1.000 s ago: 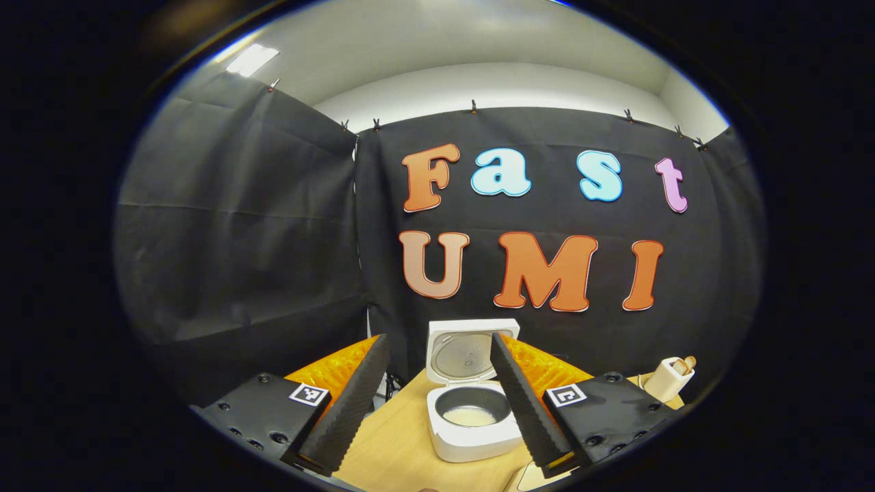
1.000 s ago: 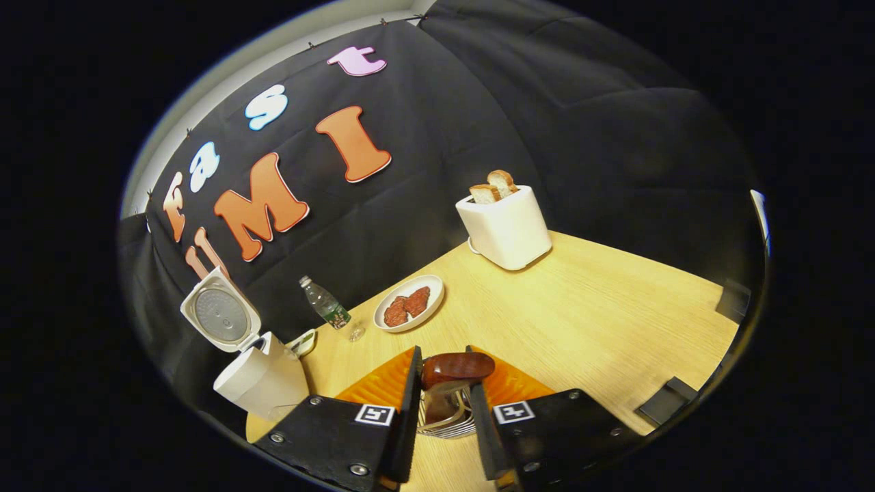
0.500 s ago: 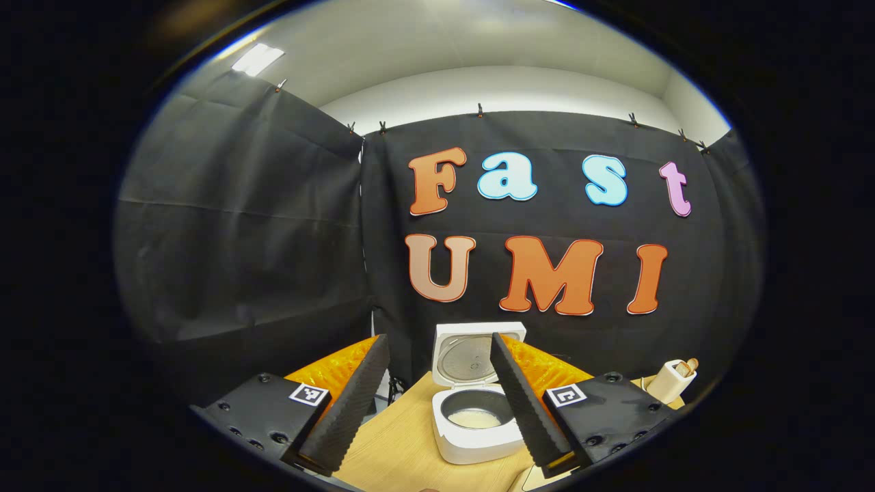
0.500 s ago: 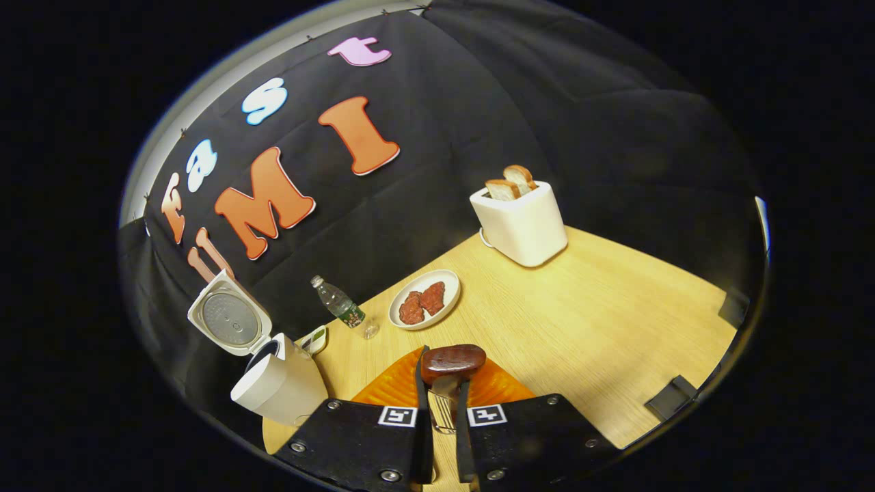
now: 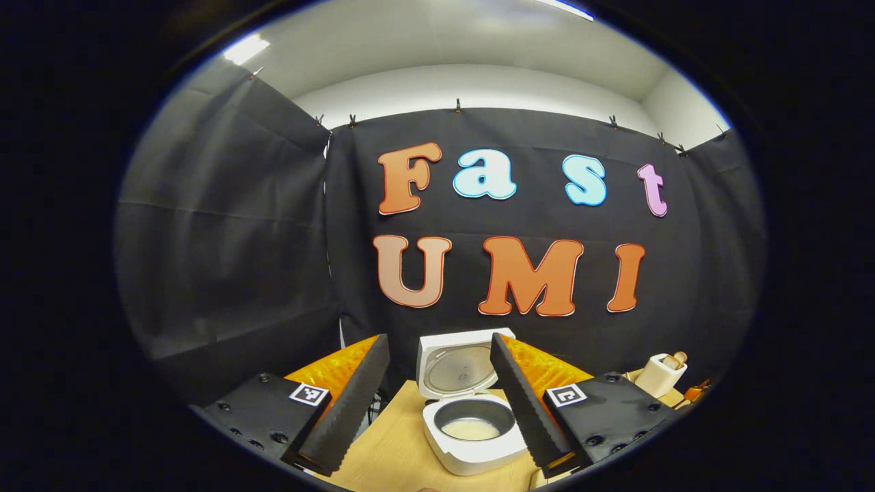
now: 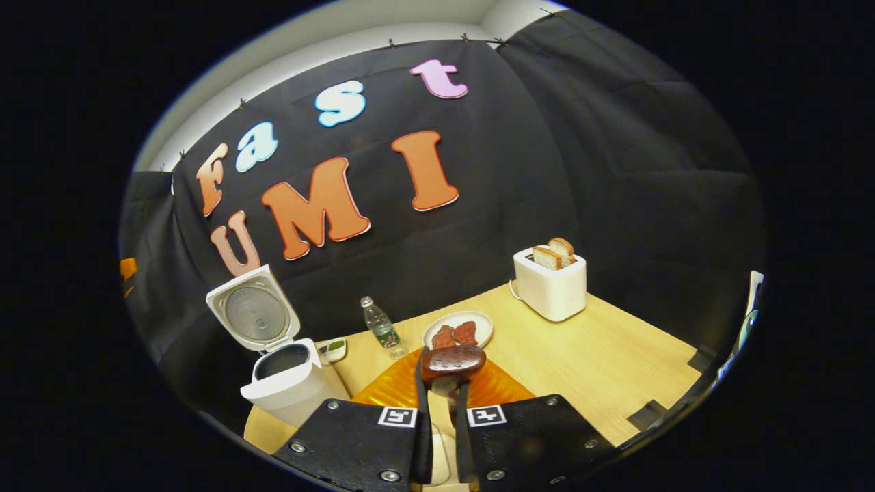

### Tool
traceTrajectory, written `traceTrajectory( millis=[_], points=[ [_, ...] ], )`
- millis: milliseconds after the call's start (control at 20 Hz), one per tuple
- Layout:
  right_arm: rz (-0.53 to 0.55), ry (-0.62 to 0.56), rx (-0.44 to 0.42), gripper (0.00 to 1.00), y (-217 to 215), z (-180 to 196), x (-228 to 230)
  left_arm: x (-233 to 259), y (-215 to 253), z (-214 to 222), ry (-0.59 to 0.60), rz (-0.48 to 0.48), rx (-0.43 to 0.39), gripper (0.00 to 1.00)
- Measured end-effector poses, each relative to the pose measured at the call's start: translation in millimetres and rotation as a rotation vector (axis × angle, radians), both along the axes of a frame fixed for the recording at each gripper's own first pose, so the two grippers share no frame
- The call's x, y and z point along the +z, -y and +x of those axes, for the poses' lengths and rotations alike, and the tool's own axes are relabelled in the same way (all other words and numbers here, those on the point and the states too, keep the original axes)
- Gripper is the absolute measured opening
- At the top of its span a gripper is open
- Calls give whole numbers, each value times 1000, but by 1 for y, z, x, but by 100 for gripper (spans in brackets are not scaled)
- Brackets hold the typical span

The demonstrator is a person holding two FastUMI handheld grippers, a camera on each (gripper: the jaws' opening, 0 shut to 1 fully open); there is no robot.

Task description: Close the left gripper, press the button to open the rice cooker; take a wooden spoon from the chopstick holder with the right hand, scoop a spoonful of rice and pour it into the rice cooker, then put the wooden spoon back into the chopstick holder.

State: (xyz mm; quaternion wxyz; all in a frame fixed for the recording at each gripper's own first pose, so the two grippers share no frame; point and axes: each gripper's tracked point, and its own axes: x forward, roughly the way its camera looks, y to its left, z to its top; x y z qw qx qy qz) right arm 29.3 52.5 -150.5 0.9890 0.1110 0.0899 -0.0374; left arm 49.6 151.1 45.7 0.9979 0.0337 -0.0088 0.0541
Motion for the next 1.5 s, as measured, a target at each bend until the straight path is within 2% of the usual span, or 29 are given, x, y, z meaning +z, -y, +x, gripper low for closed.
traceTrajectory(
  millis=[150,350,700,900,1100,1300,1500],
  points=[
    [-40,-21,40,13,-45,-6,-16,-3,-18,10,-6,6,-25,100],
    [-96,-83,64,13,-84,-12,-61,-8,-32,16,-20,4,-62,100],
    [-272,-185,19,13,-93,3,-124,-14,-55,17,-26,26,-55,100],
    [-316,-215,5,13,-96,3,-146,-14,-59,20,-27,40,-63,100],
    [-210,-186,1,13,-109,3,-150,-15,-56,23,-29,40,-88,100],
    [28,-164,35,13,-124,-1,-156,-19,-53,24,-38,53,-100,100],
    [77,-169,59,13,-128,3,-160,-22,-55,25,-42,37,-95,100]
  ],
)
